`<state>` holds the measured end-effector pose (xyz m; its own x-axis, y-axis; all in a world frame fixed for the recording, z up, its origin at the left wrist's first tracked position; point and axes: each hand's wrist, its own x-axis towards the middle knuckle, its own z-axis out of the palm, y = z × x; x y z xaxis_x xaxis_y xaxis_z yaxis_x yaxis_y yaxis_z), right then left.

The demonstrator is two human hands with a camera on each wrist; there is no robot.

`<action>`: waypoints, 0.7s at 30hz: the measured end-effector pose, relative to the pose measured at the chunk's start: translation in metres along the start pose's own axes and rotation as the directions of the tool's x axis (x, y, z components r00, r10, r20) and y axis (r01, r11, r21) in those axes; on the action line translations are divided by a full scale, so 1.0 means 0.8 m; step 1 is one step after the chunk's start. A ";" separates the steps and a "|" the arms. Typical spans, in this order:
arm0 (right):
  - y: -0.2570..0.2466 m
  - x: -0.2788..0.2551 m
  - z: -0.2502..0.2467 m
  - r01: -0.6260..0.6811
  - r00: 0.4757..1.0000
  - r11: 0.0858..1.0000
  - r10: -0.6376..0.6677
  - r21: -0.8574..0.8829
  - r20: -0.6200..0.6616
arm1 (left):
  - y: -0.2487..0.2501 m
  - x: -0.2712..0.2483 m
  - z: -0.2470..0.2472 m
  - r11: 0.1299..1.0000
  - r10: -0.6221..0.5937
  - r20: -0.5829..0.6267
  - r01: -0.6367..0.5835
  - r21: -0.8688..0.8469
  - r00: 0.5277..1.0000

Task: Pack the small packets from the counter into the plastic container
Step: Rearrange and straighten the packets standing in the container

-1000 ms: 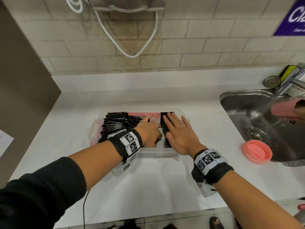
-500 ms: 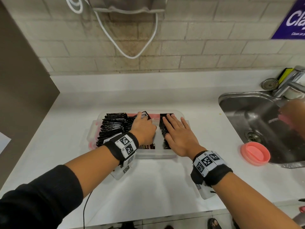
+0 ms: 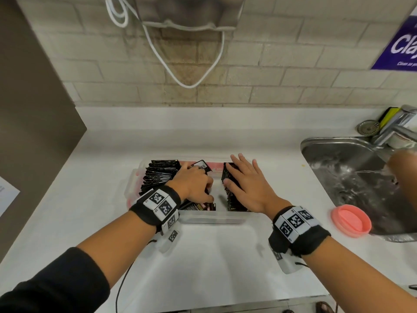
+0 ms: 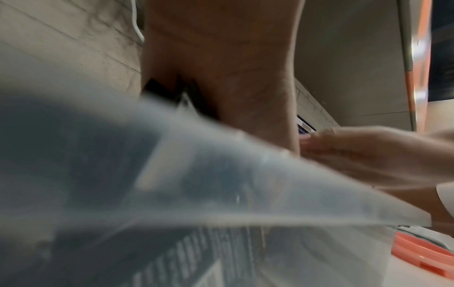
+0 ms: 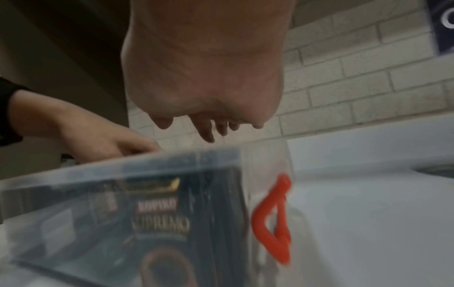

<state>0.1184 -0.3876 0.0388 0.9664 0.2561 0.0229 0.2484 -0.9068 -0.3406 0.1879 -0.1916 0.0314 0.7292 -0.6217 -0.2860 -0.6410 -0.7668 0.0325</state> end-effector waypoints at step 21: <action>-0.076 0.111 -0.001 -0.015 0.947 0.986 0.068 -0.167 0.314 | -0.004 -0.011 0.007 0.997 0.021 0.059 -0.017 -0.081 0.998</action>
<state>0.1894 -0.3101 0.0625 0.9110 0.2864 -0.2968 0.2412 -0.9537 -0.1797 0.1820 -0.1824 0.0284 0.7001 -0.6275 -0.3408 -0.6313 -0.7669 0.1151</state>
